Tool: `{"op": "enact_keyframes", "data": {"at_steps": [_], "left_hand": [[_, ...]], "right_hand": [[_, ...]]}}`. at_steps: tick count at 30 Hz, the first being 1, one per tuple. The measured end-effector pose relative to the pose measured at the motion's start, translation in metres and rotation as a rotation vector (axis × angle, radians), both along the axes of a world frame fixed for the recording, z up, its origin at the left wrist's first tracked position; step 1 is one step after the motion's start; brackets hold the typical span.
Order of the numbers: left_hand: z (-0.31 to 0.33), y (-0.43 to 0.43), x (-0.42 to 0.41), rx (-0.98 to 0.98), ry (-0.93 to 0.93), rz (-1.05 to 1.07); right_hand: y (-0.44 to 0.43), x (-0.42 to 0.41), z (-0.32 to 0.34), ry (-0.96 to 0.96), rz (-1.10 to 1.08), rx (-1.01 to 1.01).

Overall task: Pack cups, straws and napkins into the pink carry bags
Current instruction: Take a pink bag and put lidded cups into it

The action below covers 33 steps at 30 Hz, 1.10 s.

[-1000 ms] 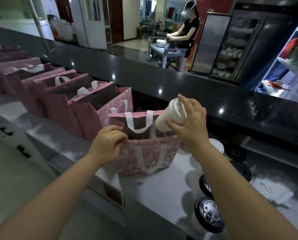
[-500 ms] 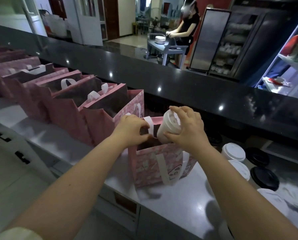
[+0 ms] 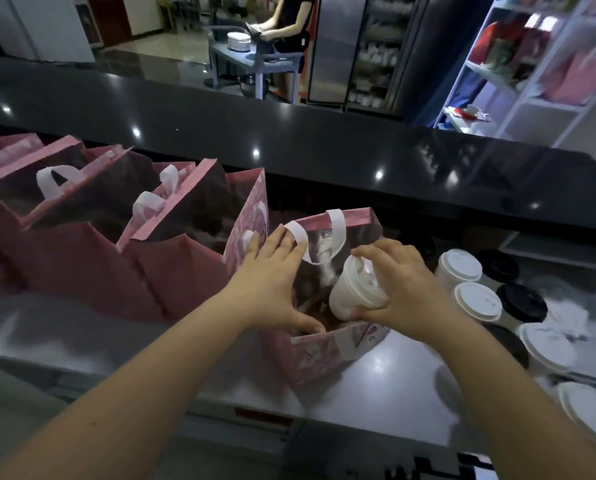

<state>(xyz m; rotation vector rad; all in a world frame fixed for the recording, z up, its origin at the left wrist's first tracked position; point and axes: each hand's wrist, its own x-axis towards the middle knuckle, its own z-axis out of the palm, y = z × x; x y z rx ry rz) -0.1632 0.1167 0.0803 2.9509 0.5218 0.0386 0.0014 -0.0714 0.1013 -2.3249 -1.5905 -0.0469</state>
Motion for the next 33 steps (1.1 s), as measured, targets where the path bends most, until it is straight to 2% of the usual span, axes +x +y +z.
{"op": "enact_keyframes", "data": {"at_steps": [6,8,14,18,20,24,30,33], "left_hand": [[0.001,-0.01,-0.008,0.016,0.005,-0.109],[0.002,-0.012,-0.008,0.007,0.006,-0.134],[0.005,-0.015,-0.011,-0.083,-0.006,-0.153],[0.004,-0.017,-0.014,-0.166,-0.038,-0.139],[0.004,-0.021,-0.015,-0.164,-0.031,-0.13],[0.004,-0.03,-0.015,-0.12,-0.001,-0.1],[0.007,-0.039,-0.016,-0.063,0.02,-0.064],[0.006,-0.041,-0.021,-0.068,0.014,-0.043]], "right_hand": [[0.022,0.002,-0.002,-0.008,0.036,-0.433],[0.038,-0.001,-0.009,-0.036,0.063,-0.506],[0.056,-0.012,-0.029,0.028,0.199,-0.364],[0.053,-0.023,-0.048,0.079,0.236,-0.356],[0.048,-0.023,-0.057,0.041,0.248,-0.374],[0.036,-0.015,-0.062,0.093,0.212,-0.358],[0.025,-0.023,-0.074,-0.12,0.329,-0.405],[0.021,-0.021,-0.085,-0.01,0.339,-0.45]]}}
